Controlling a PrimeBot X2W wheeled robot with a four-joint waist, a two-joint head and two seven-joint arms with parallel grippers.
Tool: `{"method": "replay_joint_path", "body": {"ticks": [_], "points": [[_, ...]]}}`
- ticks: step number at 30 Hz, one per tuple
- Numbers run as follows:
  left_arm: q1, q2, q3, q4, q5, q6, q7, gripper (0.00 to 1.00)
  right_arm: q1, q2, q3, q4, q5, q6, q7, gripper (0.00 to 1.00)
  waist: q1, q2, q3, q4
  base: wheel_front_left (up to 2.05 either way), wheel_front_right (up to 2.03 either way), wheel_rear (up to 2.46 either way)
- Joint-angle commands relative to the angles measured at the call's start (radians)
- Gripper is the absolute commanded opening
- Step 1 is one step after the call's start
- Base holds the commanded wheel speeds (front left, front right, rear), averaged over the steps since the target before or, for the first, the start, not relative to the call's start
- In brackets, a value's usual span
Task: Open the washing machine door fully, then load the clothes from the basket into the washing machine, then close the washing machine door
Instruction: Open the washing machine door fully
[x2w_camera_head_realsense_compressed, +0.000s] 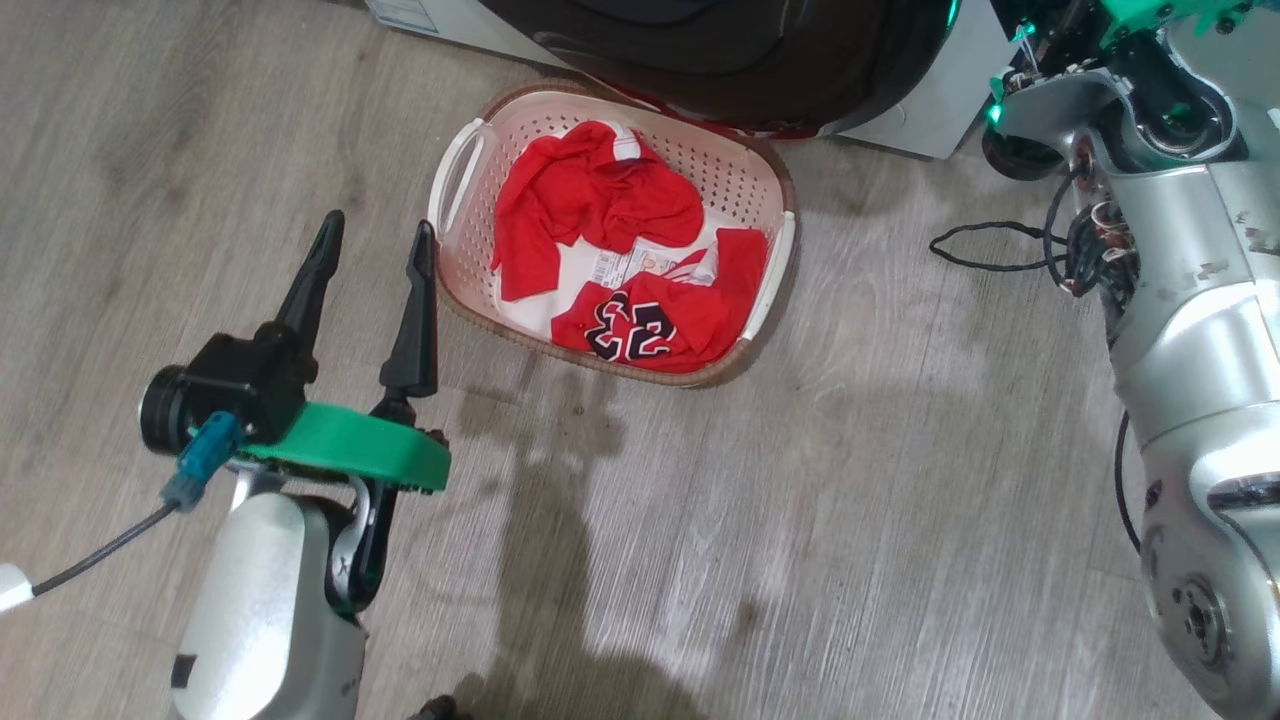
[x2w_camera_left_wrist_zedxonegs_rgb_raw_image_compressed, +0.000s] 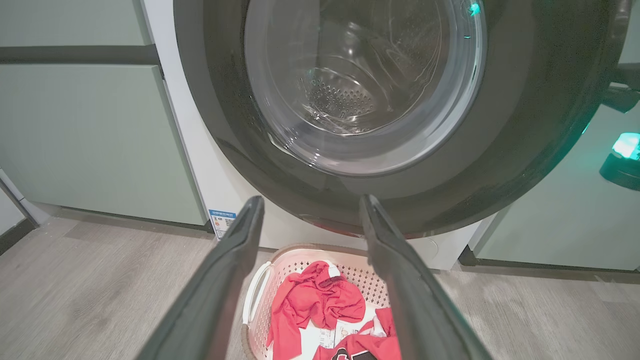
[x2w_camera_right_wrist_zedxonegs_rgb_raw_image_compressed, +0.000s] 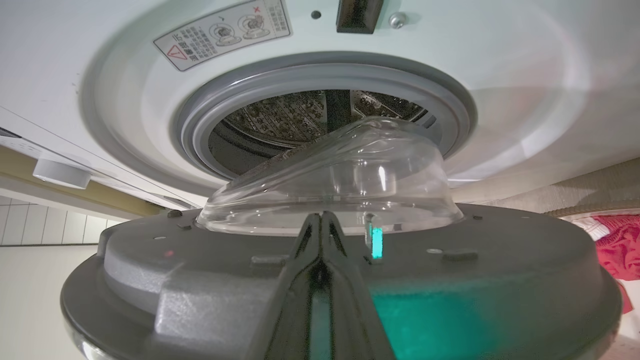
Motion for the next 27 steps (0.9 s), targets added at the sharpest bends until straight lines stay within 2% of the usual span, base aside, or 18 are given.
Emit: {"method": "replay_joint_path", "body": {"ticks": [1,14,27], "points": [[-0.024,0.015,0.026,-0.036,-0.012,0.007,-0.012,1.0,-0.03,0.033,0.023,-0.03,-0.005,0.0,0.016,0.0,0.0,0.0,-0.003,-0.001,0.0,0.0,0.0],[-0.008,0.015,0.031,-0.019,-0.005,0.009,-0.012,1.0,0.055,0.035,0.093,-0.078,0.043,0.0,0.101,0.0,0.0,0.0,-0.047,-0.015,0.0,0.0,0.0],[0.019,0.015,0.041,-0.004,0.008,0.003,-0.012,1.0,0.204,0.035,0.312,-0.248,0.188,0.0,0.123,0.0,0.0,0.0,-0.092,-0.042,0.0,0.0,0.0]]}}
